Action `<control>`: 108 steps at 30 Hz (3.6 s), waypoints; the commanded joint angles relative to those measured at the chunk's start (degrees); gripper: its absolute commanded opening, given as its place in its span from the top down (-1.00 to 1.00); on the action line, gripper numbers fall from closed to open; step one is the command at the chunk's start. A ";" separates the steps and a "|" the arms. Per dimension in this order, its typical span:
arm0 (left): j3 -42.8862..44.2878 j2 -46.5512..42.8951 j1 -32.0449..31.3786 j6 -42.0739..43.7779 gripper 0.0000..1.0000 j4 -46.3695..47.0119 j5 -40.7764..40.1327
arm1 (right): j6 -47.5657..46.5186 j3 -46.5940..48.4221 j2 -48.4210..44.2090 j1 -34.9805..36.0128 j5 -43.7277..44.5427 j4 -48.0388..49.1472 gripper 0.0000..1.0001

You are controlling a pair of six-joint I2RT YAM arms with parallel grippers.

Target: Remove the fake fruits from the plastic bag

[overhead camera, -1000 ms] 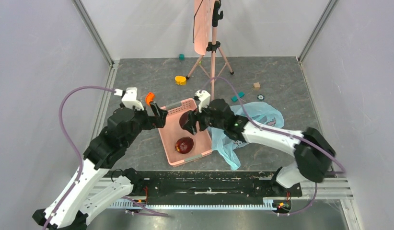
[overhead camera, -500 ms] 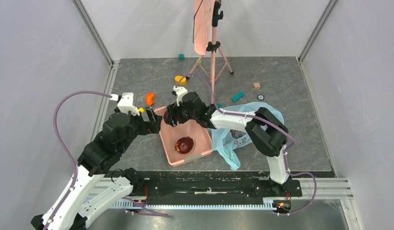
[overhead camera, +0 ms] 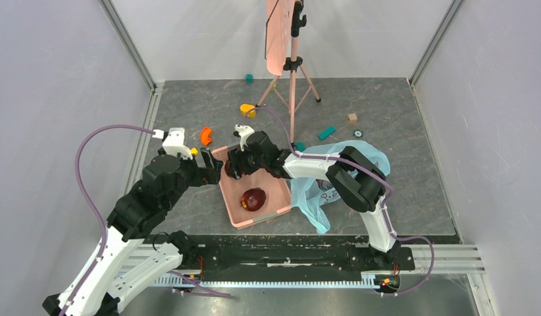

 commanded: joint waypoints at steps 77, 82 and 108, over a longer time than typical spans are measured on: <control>27.60 72.65 -6.61 -3.49 -0.23 24.89 20.71 | -0.50 -47.66 -46.29 -25.67 12.17 3.23 -0.52; 27.77 74.28 -6.94 -3.47 0.62 25.67 22.36 | -0.59 -48.98 -43.60 -25.64 10.71 5.55 -0.62; 27.96 77.52 -8.16 -2.84 0.96 25.99 22.94 | -0.66 -49.47 -32.92 -25.73 10.26 6.97 -0.04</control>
